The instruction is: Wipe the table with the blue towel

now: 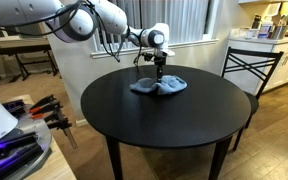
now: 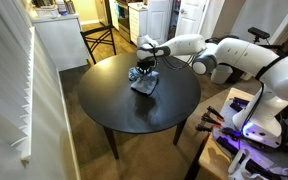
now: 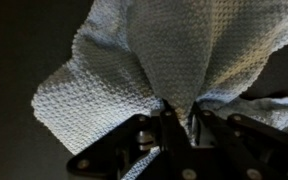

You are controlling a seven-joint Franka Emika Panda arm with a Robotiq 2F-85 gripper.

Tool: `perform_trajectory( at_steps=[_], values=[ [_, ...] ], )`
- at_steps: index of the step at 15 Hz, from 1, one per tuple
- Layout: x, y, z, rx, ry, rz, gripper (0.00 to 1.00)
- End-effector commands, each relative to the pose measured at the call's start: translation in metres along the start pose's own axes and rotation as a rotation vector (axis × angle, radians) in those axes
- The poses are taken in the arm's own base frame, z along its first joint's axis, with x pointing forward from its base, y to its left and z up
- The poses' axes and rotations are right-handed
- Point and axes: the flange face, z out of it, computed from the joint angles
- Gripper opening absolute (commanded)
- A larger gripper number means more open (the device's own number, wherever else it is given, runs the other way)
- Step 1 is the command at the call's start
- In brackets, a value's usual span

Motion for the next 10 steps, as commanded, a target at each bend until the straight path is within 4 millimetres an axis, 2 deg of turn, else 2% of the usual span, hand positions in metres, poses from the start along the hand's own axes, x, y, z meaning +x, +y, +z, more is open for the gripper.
perform_trajectory(
  at_steps=[1, 4, 5, 6, 10],
  values=[
    [0.001, 0.0, -0.002, 0.001, 0.0, 0.0, 0.16],
    [0.001, 0.0, -0.002, 0.002, -0.002, 0.001, 0.16],
    [0.002, -0.002, -0.006, 0.01, 0.02, 0.027, 0.05],
    [0.0, -0.005, -0.002, 0.019, 0.023, 0.023, 0.05],
    [-0.025, -0.018, 0.033, 0.031, -0.026, -0.025, 0.05]
  ],
)
